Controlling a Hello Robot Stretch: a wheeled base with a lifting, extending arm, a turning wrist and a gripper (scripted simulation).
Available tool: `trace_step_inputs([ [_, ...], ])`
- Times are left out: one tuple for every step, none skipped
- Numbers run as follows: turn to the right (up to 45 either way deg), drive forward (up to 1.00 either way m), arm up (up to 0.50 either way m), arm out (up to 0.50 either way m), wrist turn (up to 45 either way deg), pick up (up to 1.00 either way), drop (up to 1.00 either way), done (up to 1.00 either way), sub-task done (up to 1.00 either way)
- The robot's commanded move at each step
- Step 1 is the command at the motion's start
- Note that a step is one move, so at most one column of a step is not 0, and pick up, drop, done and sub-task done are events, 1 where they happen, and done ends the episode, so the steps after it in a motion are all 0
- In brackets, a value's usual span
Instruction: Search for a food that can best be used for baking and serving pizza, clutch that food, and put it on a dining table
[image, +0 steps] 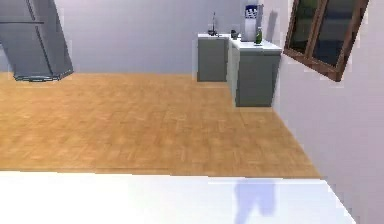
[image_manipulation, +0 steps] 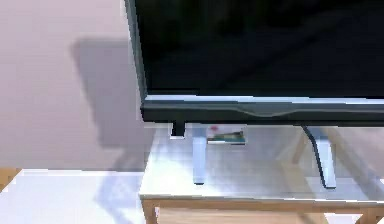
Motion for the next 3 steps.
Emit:
trace_step_inputs([
  [0.0, 1.00, 0.00, 0.00, 0.0, 0.00, 0.00, 0.00, 0.00],
  [0.0, 1.00, 0.00, 0.00, 0.0, 0.00, 0.00, 0.00, 0.00],
  [0.0, 1.00, 0.00, 0.00, 0.0, 0.00, 0.00, 0.00, 0.00],
])
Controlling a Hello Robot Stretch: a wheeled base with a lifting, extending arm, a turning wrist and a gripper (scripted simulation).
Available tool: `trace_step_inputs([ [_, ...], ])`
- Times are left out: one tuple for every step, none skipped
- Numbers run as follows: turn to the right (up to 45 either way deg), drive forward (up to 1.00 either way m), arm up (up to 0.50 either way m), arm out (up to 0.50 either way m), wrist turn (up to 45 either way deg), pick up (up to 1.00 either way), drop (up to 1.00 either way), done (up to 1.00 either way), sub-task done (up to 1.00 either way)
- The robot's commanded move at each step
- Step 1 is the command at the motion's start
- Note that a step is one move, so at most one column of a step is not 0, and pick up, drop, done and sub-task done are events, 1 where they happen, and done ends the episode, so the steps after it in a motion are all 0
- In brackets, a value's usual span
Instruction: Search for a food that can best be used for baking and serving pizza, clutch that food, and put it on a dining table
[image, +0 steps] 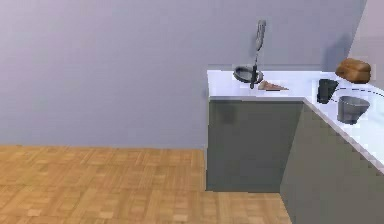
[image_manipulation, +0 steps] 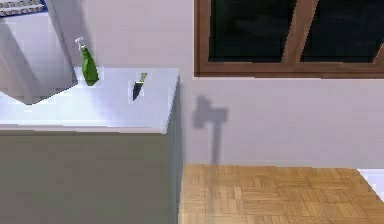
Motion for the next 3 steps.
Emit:
trace_step_inputs([
  [6.0, 0.00, 0.00, 0.00, 0.0, 0.00, 0.00, 0.00, 0.00],
  [0.0, 0.60, 0.00, 0.00, 0.0, 0.00, 0.00, 0.00, 0.00],
  [-45.0, 0.00, 0.00, 0.00, 0.0, 0.00, 0.00, 0.00, 0.00],
])
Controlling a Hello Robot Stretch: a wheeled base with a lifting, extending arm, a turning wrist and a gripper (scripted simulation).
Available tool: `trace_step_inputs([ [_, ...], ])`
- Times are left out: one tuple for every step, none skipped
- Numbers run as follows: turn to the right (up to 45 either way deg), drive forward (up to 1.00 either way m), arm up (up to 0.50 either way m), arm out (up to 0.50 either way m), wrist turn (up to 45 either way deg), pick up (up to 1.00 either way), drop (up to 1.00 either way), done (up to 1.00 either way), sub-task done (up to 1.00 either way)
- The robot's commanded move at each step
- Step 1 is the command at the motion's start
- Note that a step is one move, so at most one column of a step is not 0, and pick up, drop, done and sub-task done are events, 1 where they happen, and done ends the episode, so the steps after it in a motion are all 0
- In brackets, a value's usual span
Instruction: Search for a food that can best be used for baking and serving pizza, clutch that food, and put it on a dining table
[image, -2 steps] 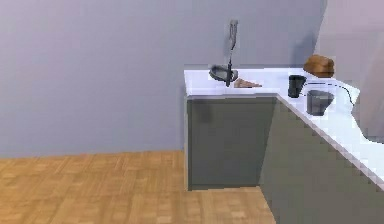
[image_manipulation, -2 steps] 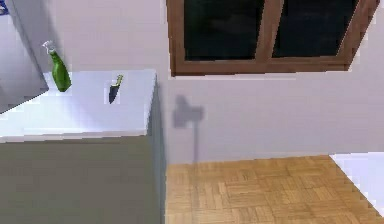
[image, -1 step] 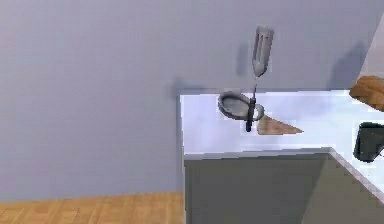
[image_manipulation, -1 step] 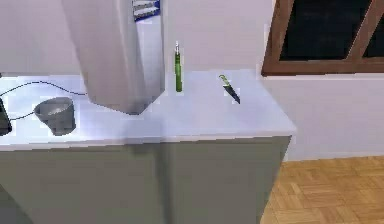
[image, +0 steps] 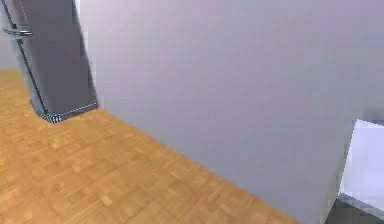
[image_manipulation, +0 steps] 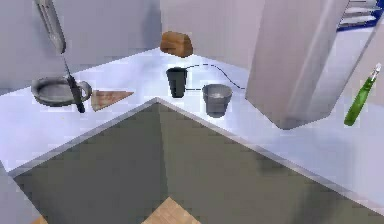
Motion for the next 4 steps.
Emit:
trace_step_inputs([
  [-18.0, 0.00, 0.00, 0.00, 0.0, 0.00, 0.00, 0.00, 0.00],
  [45.0, 0.00, 0.00, 0.00, 0.0, 0.00, 0.00, 0.00, 0.00],
  [18.0, 0.00, 0.00, 0.00, 0.0, 0.00, 0.00, 0.00, 0.00],
  [0.0, 0.45, 0.00, 0.00, 0.0, 0.00, 0.00, 0.00, 0.00],
])
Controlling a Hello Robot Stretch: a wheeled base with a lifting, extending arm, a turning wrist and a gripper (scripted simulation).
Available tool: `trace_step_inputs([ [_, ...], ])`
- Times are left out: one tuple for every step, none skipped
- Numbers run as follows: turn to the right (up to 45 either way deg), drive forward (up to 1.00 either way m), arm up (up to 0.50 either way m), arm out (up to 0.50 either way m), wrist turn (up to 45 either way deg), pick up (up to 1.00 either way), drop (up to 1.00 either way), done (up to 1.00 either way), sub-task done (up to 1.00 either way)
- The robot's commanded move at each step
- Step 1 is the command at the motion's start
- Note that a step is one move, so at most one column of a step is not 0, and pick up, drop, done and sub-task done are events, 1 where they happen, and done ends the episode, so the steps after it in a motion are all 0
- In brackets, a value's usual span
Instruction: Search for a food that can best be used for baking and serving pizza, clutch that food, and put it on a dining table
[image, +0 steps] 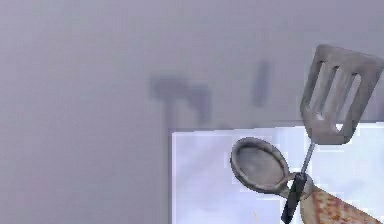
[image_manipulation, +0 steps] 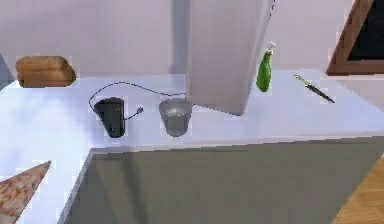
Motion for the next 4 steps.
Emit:
trace_step_inputs([
  [-39.0, 0.00, 0.00, 0.00, 0.0, 0.00, 0.00, 0.00, 0.00],
  [0.0, 0.00, 0.50, 0.00, 0.0, 0.00, 0.00, 0.00, 0.00],
  [0.0, 0.00, 0.38, 0.00, 0.0, 0.00, 0.00, 0.00, 0.00],
  [0.0, 0.00, 0.00, 0.16, 0.0, 0.00, 0.00, 0.00, 0.00],
])
